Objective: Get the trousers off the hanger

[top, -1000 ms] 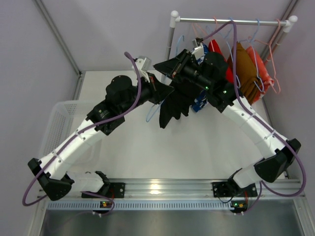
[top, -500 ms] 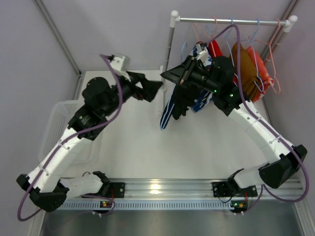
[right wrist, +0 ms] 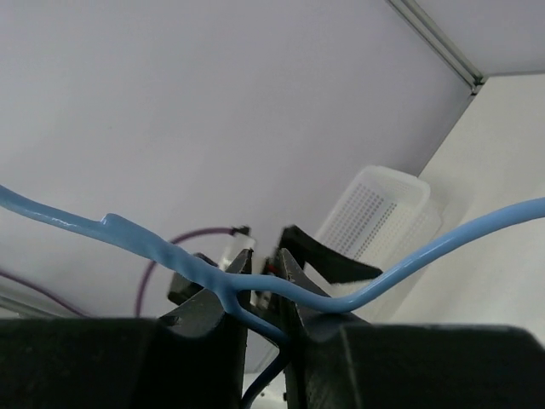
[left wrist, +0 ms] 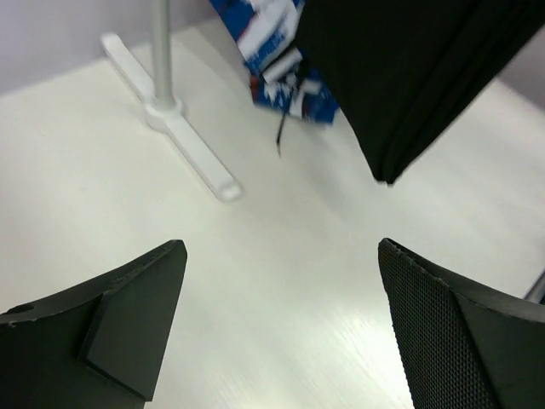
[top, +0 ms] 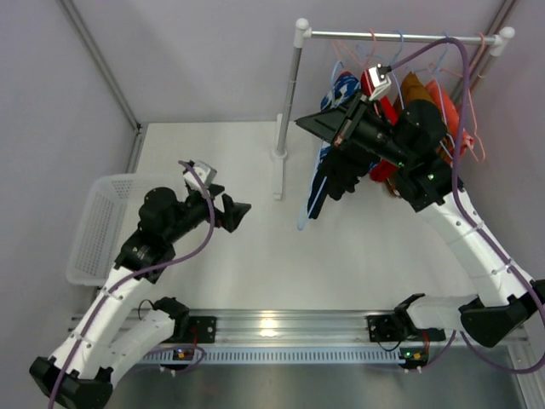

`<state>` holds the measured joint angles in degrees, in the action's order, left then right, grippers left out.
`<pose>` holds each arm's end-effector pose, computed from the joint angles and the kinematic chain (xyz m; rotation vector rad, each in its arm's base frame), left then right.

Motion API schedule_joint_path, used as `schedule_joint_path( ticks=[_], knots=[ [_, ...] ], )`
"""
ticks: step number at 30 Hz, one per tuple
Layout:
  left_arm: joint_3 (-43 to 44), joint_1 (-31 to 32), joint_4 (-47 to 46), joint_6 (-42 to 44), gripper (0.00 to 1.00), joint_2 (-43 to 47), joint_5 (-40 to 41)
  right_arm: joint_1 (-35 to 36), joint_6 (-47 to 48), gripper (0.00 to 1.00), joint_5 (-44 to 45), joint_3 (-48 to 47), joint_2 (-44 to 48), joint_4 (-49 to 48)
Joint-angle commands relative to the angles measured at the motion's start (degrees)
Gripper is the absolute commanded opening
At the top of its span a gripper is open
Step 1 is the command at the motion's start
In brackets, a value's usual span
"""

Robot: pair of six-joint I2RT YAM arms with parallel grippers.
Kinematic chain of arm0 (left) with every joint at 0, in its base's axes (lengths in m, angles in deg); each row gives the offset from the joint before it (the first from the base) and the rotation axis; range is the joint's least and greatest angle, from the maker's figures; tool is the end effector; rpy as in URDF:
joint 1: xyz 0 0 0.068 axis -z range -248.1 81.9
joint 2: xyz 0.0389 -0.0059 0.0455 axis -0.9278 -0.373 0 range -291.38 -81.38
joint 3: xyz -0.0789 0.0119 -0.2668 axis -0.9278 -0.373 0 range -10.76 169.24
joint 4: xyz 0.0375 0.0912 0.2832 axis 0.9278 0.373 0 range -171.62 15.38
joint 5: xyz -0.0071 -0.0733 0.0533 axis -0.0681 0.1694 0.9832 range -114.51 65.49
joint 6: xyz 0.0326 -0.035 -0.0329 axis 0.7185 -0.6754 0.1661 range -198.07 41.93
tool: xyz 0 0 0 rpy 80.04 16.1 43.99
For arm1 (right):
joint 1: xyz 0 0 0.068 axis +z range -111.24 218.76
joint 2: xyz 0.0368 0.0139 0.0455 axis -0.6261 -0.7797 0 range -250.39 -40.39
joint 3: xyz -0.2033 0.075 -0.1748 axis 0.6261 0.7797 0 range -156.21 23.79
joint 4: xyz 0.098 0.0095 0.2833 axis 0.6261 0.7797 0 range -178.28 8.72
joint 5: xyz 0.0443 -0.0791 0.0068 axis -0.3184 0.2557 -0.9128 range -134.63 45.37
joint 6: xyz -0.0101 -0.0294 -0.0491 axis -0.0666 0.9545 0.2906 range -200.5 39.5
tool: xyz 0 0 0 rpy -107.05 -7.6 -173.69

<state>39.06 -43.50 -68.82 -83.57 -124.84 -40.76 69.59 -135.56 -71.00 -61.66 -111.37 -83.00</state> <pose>0.1902 -0.0999 0.3776 0.4973 1.6451 -0.6305 0.2513 0.1714 0.5158 -0.0926 1.6217 1.5220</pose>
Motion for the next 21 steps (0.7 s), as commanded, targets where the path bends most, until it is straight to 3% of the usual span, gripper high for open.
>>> schedule_joint_path(
  ticks=[1,10,14,21],
  knots=[
    [-3.9,2.5,-8.7,3.6,0.99,0.6,-4.7,-0.4,-0.6,0.00,1.2,-7.0,-0.6,-9.1],
    [-2.5,13.1,-22.0,1.7,0.99,-9.9,0.5,1.6,-1.6,0.00,3.2,-10.1,-3.2,-9.3],
    [-1.0,13.7,-28.3,-4.3,0.99,-15.5,2.2,2.6,-1.8,0.00,2.8,-11.6,-4.3,-10.1],
    [5.0,16.4,-33.7,-6.8,0.97,-24.8,2.0,4.0,-2.1,0.00,2.0,-12.2,-5.1,-11.0]
  ],
)
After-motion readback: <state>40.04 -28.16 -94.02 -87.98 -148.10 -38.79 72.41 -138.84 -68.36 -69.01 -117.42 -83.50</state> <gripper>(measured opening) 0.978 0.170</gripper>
